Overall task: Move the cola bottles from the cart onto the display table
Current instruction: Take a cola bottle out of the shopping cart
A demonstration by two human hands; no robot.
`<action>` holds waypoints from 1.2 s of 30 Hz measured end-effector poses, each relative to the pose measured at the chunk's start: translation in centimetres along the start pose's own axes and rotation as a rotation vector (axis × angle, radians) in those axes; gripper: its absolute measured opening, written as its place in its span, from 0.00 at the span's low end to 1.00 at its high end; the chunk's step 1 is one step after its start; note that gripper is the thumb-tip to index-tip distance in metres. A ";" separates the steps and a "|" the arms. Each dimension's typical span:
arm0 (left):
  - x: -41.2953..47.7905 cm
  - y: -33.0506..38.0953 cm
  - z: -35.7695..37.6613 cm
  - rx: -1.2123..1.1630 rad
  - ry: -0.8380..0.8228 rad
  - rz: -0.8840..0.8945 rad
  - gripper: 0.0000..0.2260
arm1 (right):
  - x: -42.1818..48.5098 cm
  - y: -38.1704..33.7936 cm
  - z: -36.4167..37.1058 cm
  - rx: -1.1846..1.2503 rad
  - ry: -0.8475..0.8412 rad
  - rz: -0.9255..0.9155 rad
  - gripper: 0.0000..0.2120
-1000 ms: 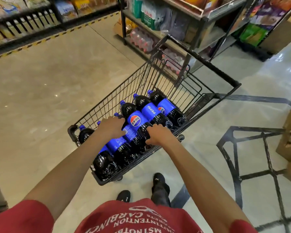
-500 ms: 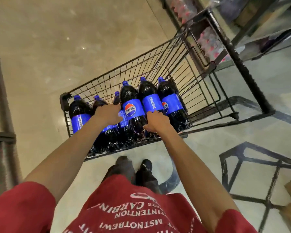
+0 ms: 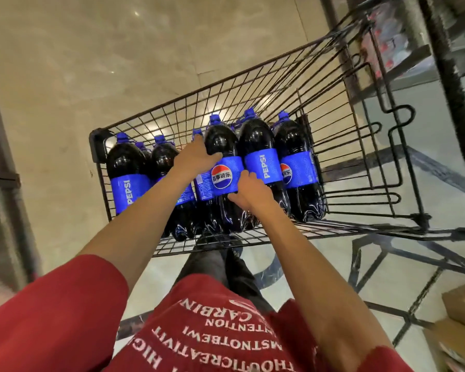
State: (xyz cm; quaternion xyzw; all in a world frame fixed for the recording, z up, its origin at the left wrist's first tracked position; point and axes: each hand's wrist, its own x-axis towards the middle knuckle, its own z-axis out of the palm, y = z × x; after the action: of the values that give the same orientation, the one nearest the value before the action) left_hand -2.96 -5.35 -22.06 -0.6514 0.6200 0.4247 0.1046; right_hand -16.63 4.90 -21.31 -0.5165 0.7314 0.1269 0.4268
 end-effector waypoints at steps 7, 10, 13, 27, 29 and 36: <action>2.9 0.3 2.0 -0.388 -0.085 -0.124 0.52 | 1.4 -0.2 1.0 0.175 0.014 0.105 0.42; 3.5 0.8 2.7 -0.507 -0.067 -0.169 0.59 | 1.6 -0.7 1.5 0.182 0.044 0.139 0.45; 3.9 1.3 3.2 -0.528 -0.039 -0.219 0.64 | 1.8 -1.0 2.0 0.188 0.059 0.148 0.47; 3.0 -1.7 3.5 -0.762 0.044 -0.279 0.57 | 3.7 0.6 2.7 0.617 -0.032 0.102 0.42; 2.6 -2.7 3.5 -0.826 0.056 -0.273 0.54 | 4.0 0.8 3.1 0.668 -0.092 0.042 0.38; 0.3 -3.9 3.7 -0.960 0.121 -0.198 0.48 | 3.9 1.3 4.3 0.656 -0.156 0.026 0.46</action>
State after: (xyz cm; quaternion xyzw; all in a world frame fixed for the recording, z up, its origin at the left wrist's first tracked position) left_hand -1.04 -2.29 -26.02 -0.7053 0.2945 0.6119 -0.2035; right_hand -16.03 5.58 -27.20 -0.3310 0.7048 -0.0705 0.6235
